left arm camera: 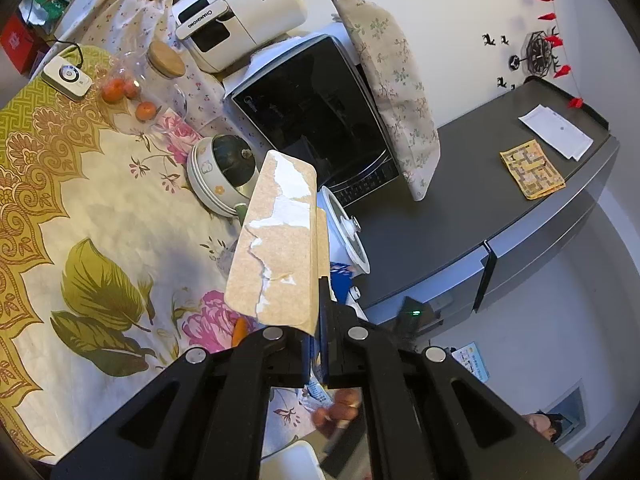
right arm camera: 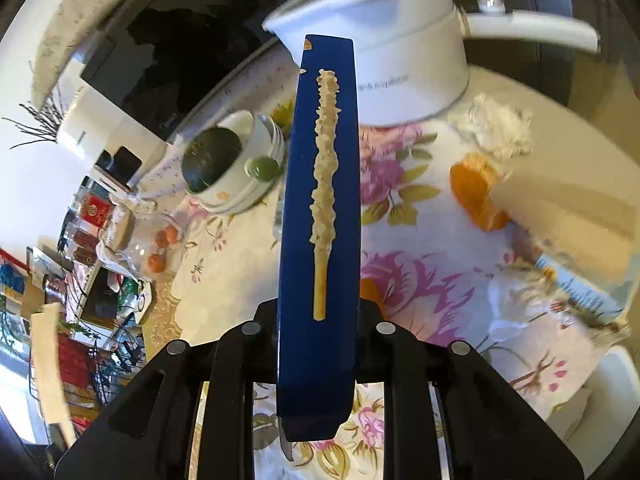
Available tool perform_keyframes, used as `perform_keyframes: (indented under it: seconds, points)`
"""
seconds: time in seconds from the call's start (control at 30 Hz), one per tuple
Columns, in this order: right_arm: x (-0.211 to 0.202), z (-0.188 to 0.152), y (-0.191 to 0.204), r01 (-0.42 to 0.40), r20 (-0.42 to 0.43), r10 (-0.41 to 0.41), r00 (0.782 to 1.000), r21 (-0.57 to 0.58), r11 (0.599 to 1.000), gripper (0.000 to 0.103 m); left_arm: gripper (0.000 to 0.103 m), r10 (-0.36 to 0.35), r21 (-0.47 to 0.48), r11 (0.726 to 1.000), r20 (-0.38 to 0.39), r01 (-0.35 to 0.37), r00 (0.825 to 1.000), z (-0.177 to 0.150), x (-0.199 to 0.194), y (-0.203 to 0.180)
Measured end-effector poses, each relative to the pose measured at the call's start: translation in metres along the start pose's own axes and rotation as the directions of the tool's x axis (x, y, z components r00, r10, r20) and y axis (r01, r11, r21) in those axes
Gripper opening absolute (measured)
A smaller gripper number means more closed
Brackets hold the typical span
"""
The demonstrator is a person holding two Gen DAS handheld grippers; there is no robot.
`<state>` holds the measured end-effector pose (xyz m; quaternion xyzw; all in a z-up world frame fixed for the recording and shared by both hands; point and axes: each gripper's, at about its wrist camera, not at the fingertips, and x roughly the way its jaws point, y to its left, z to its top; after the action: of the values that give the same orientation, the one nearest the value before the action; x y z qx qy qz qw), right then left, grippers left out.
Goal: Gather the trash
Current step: 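Carry the blue box into the bin with the right gripper while the left holds the paper bag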
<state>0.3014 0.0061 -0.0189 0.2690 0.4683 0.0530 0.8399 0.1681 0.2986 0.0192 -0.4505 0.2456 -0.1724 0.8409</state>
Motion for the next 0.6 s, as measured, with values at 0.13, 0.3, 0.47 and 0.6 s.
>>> perform_keyframes:
  seconds: [0.13, 0.3, 0.47, 0.6]
  points:
    - [-0.026, 0.003, -0.006, -0.016, 0.033, 0.017, 0.999, -0.031, 0.999, 0.020, 0.003, 0.005, 0.014, 1.000, -0.013, -0.005, 1.000, -0.004, 0.004, -0.004]
    - [-0.061, -0.001, -0.013, 0.008, 0.092, 0.002, 0.996, -0.118, 0.993, 0.020, 0.003, 0.012, 0.044, 0.999, -0.038, -0.010, 0.999, -0.014, 0.013, -0.012]
    - [-0.093, -0.017, -0.028, 0.056, 0.144, -0.028, 0.989, -0.198, 0.979, 0.021, 0.003, 0.018, 0.067, 0.998, -0.069, -0.013, 0.997, -0.025, 0.023, -0.018]
    - [-0.110, -0.031, -0.047, 0.100, 0.165, -0.062, 0.984, -0.236, 0.967, 0.021, 0.003, 0.027, 0.089, 0.996, -0.100, -0.019, 0.995, -0.035, 0.032, -0.022]
